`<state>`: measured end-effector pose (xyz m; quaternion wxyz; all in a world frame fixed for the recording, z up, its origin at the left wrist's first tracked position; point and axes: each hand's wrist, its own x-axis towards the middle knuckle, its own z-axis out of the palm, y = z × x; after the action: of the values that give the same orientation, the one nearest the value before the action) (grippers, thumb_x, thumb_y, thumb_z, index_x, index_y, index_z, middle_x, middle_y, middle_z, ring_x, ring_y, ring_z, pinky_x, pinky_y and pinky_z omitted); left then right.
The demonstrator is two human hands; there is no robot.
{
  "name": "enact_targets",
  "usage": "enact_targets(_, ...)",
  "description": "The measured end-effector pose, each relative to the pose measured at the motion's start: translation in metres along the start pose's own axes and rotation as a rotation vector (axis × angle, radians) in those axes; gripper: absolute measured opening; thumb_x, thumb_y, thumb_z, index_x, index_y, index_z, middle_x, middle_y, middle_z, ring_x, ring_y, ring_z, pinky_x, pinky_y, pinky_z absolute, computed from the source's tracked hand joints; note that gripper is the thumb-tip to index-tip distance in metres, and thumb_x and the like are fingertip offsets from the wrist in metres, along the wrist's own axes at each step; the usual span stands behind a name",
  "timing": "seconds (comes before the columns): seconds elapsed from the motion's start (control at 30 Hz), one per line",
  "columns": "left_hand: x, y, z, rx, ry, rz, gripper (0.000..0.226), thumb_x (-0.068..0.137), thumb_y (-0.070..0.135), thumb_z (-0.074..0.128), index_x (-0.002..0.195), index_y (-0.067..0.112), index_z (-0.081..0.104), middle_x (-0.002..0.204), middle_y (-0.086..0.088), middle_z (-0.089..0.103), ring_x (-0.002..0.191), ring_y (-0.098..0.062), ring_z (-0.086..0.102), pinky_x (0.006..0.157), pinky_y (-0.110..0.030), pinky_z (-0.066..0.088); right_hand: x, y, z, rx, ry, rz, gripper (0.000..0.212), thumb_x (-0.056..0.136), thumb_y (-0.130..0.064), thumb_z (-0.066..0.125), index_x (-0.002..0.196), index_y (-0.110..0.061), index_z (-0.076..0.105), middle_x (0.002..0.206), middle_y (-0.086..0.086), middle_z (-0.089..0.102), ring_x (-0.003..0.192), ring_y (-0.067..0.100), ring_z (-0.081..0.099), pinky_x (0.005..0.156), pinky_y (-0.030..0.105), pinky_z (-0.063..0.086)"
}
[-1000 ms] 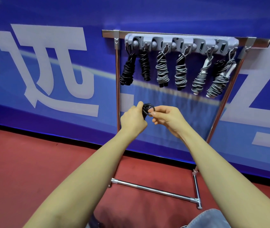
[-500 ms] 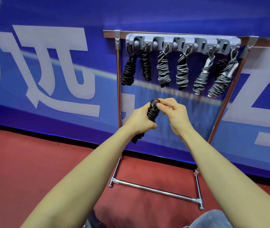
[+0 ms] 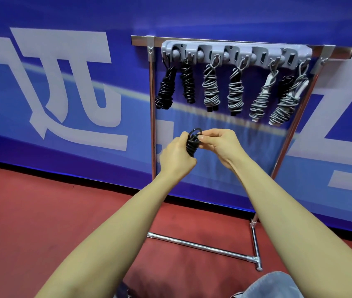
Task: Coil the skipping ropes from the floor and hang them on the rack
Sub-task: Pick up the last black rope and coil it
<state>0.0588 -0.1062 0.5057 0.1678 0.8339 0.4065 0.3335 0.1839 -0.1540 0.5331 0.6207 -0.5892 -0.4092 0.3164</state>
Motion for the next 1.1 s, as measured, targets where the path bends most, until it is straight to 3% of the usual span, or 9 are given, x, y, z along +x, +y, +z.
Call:
enact_targets(0.17,-0.002,0.0,0.001,0.123,-0.006,0.013,0.033,0.078,0.01,0.057,0.109,0.016,0.046,0.089,0.002,0.046,0.071,-0.024,0.044,0.058,-0.031,0.036,-0.002,-0.002,0.003,-0.05,0.041,0.084,0.01,0.085,0.011,0.06,0.095,0.012,0.062,0.076,0.014,0.062,0.067,0.021,0.066,0.072,0.024,0.059)
enact_targets(0.2,-0.002,0.0,0.001,0.134,-0.017,0.021,0.033,0.079,0.01,0.057,0.109,0.015,0.045,0.091,0.001,0.048,0.071,-0.024,0.044,0.058,-0.032,0.036,-0.003,-0.002,0.003,-0.066,0.047,0.079,0.006,0.084,0.012,0.06,0.089,0.008,0.061,0.076,0.014,0.061,0.066,0.02,0.065,0.069,0.023,0.059)
enact_targets(0.3,0.0,-0.002,-0.002,0.158,-0.079,0.078,0.031,0.078,0.014,0.06,0.103,0.015,0.042,0.093,0.001,0.055,0.073,-0.022,0.044,0.058,-0.03,0.033,-0.005,-0.001,0.001,-0.114,0.069,0.056,0.019,0.083,0.015,0.058,0.073,-0.001,0.056,0.073,0.011,0.059,0.061,0.017,0.065,0.067,0.023,0.059)
enact_targets(0.43,0.007,-0.005,-0.009,0.177,-0.137,0.162,0.036,0.073,0.02,0.066,0.096,0.016,0.039,0.086,0.003,0.054,0.074,-0.023,0.049,0.057,-0.029,0.033,-0.008,-0.001,0.0,-0.13,0.078,0.035,0.023,0.08,0.017,0.058,0.07,-0.003,0.055,0.07,0.01,0.06,0.056,0.012,0.066,0.069,0.026,0.059)
enact_targets(0.63,0.002,-0.007,-0.002,-0.019,-0.163,0.06,0.04,0.068,0.014,0.065,0.102,0.016,0.043,0.079,0.0,0.058,0.074,-0.027,0.054,0.054,-0.032,0.043,-0.005,-0.002,0.002,-0.356,0.109,-0.002,0.019,0.077,0.005,0.066,0.069,-0.009,0.058,0.076,0.007,0.064,0.076,0.025,0.068,0.08,0.039,0.056)
enact_targets(0.7,0.0,-0.007,0.002,-0.16,-0.172,0.005,0.043,0.066,0.012,0.067,0.103,0.018,0.047,0.077,0.0,0.06,0.071,-0.024,0.057,0.056,-0.035,0.049,-0.006,-0.001,0.003,-0.439,0.122,-0.025,0.015,0.076,0.0,0.067,0.071,-0.01,0.058,0.077,0.005,0.065,0.082,0.026,0.067,0.075,0.038,0.054)
enact_targets(0.83,-0.001,-0.008,0.002,-0.4,-0.237,-0.044,0.043,0.066,0.005,0.07,0.101,0.013,0.047,0.076,0.0,0.058,0.059,-0.014,0.049,0.052,-0.025,0.045,-0.009,0.0,0.003,-0.461,0.123,-0.069,0.01,0.079,-0.003,0.067,0.078,-0.009,0.058,0.081,0.007,0.068,0.08,0.019,0.068,0.063,0.023,0.047)
enact_targets(1.0,0.003,-0.01,-0.001,-0.462,-0.285,-0.068,0.046,0.064,0.004,0.069,0.104,0.013,0.048,0.087,-0.012,0.064,0.059,-0.016,0.053,0.055,-0.033,0.051,-0.01,0.001,0.0,-0.404,0.109,-0.09,0.011,0.081,-0.003,0.067,0.079,-0.01,0.059,0.079,0.005,0.067,0.077,0.017,0.068,0.07,0.031,0.052)
enact_targets(1.1,0.0,-0.007,-0.003,-0.555,-0.297,-0.076,0.04,0.07,0.003,0.063,0.105,0.011,0.047,0.082,-0.013,0.061,0.056,-0.02,0.055,0.048,-0.038,0.05,-0.011,0.001,-0.001,-0.365,0.117,-0.107,0.013,0.081,-0.001,0.067,0.078,-0.011,0.058,0.079,0.006,0.067,0.078,0.018,0.069,0.072,0.03,0.052)
